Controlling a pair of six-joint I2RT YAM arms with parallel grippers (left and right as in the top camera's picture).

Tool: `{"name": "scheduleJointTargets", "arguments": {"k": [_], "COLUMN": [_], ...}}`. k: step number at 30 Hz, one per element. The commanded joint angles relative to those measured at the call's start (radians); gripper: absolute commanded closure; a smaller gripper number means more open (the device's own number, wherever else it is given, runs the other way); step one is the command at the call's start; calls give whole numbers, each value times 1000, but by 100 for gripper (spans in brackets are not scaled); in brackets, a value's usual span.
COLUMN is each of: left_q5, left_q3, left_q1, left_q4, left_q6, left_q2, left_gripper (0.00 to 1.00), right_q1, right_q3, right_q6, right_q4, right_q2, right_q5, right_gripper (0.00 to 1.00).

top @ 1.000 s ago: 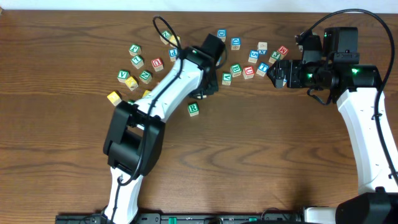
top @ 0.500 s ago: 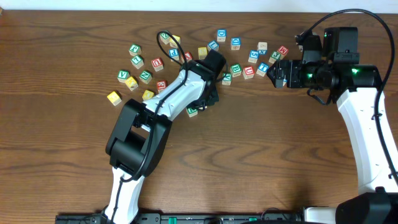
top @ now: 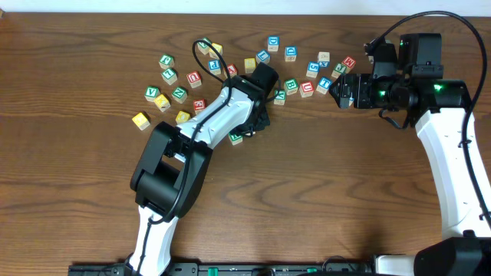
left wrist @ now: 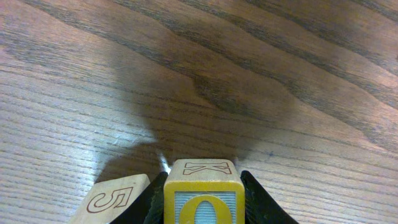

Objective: Spell out ROBOT
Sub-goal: 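Place the yellow O block to the right of the R block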

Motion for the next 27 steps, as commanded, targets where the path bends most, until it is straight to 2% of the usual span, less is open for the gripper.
{"name": "scheduleJointTargets", "arguments": {"k": [1,18,19,21,27], "left_q5": [-5,-5,-5,-5,-5], "left_q3": [-5,-5,-5,-5,-5], "left_q1": [1,-12,-12,-12,-12], "left_q4": [-9,-10,-10,-10,-10], "left_q6": [-13,-13,-13,-13,-13], "left_q2": [15,15,15,15,15], "left_gripper": [73,73,72,65,57], "right_q1": [-13,-13,-13,-13,-13], "right_q3": [20,20,20,20,20], "right_q6": [-5,-5,-5,-5,-5], "right_q4": [-1,-1,-1,-1,-1], "right_q2": [0,0,0,0,0], "right_q5": [-6,-6,-6,-6,-6], "right_gripper": [1,1,1,1,1]}}
